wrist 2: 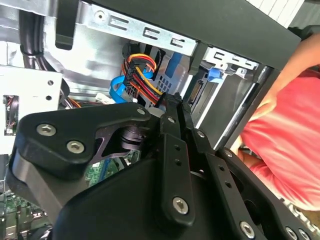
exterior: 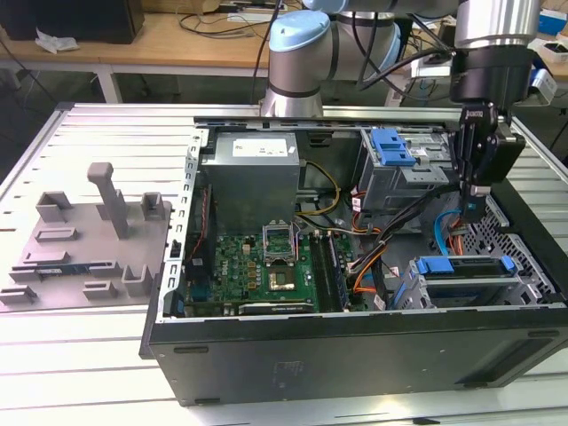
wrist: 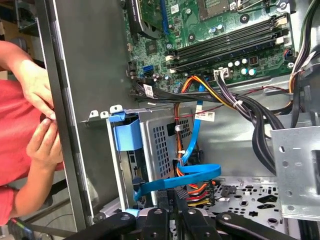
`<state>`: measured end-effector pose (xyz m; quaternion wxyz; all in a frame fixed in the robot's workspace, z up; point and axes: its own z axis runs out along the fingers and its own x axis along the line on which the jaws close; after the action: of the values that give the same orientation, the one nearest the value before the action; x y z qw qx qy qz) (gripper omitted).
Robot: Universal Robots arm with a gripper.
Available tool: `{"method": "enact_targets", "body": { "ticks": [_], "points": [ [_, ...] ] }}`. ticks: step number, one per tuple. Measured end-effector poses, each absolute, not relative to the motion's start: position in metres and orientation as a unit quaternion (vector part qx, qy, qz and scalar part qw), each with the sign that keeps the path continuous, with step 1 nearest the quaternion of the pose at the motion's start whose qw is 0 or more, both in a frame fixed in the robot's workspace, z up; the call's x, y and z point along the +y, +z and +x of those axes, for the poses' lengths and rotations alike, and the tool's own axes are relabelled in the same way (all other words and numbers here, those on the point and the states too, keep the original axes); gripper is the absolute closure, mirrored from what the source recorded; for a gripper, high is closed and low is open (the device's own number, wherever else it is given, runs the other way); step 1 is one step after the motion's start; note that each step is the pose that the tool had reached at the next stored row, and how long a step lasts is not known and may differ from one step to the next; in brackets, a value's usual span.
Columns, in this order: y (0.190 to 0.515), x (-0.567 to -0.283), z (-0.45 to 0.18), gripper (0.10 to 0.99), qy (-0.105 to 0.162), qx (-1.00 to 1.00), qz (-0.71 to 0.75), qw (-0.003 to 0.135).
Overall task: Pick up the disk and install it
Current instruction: 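Insert the first disk wire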
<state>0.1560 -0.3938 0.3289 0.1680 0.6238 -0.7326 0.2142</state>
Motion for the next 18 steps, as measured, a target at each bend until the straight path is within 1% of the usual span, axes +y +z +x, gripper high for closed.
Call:
{"method": "enact_targets", "body": {
  "ticks": [4, 9, 15, 18],
  "points": [
    [0.332, -0.404, 0.156, 0.922, 0.205, -0.735, 0.626, 0.160],
    [0.335, -0.407, 0.162, 0.922, 0.201, -0.735, 0.627, 0.161],
    [0.336, -0.417, 0.162, 0.922, 0.173, -0.742, 0.633, 0.137],
    [0.339, -0.425, 0.162, 0.922, 0.168, -0.744, 0.634, 0.133]
  ]
}}
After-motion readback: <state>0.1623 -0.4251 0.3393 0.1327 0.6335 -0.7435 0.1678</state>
